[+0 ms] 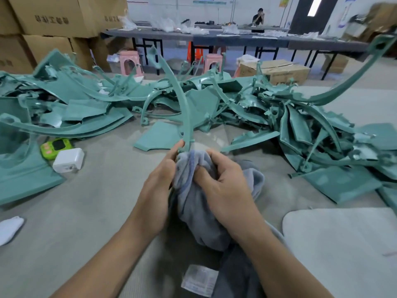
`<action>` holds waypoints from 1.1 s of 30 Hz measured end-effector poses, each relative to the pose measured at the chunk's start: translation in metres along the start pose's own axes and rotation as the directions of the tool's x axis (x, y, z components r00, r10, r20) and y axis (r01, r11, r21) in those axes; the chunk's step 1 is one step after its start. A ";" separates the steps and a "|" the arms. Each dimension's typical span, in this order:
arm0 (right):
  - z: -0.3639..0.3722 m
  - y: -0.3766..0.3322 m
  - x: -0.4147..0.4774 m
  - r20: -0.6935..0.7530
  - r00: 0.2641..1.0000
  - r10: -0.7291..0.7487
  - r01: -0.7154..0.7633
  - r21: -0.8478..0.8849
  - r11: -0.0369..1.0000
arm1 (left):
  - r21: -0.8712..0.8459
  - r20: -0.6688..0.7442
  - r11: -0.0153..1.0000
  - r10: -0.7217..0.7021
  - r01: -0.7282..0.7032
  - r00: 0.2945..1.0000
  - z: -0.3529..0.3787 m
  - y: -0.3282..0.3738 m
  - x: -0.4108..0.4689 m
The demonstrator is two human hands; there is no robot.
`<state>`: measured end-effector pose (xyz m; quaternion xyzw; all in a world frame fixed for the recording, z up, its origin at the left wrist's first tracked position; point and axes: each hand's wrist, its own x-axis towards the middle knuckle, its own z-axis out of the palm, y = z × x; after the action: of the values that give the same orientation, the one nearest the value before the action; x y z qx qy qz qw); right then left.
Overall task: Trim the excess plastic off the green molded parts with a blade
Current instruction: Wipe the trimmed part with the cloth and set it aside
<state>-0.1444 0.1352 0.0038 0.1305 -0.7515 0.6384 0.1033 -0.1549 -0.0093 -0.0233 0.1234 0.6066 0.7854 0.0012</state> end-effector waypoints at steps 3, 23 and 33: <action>0.008 -0.005 -0.002 -0.031 0.999 -0.018 0.015 -0.070 0.997 | 0.017 0.112 0.997 0.077 -0.079 0.991 0.001 0.001 -0.006; 0.027 -0.008 -0.020 0.325 0.943 -0.071 0.289 -0.698 0.655 | -0.327 -0.300 0.937 -0.227 0.124 0.926 -0.010 0.013 0.003; 0.022 -0.006 0.005 -0.017 0.999 -0.034 0.004 -0.848 0.529 | -0.495 -0.101 0.854 -0.238 0.159 0.966 -0.006 0.010 0.004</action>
<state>-0.1470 0.1122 0.0070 0.0621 -0.9636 0.1947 0.1722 -0.1585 -0.0168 -0.0143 -0.0069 0.3991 0.9146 0.0650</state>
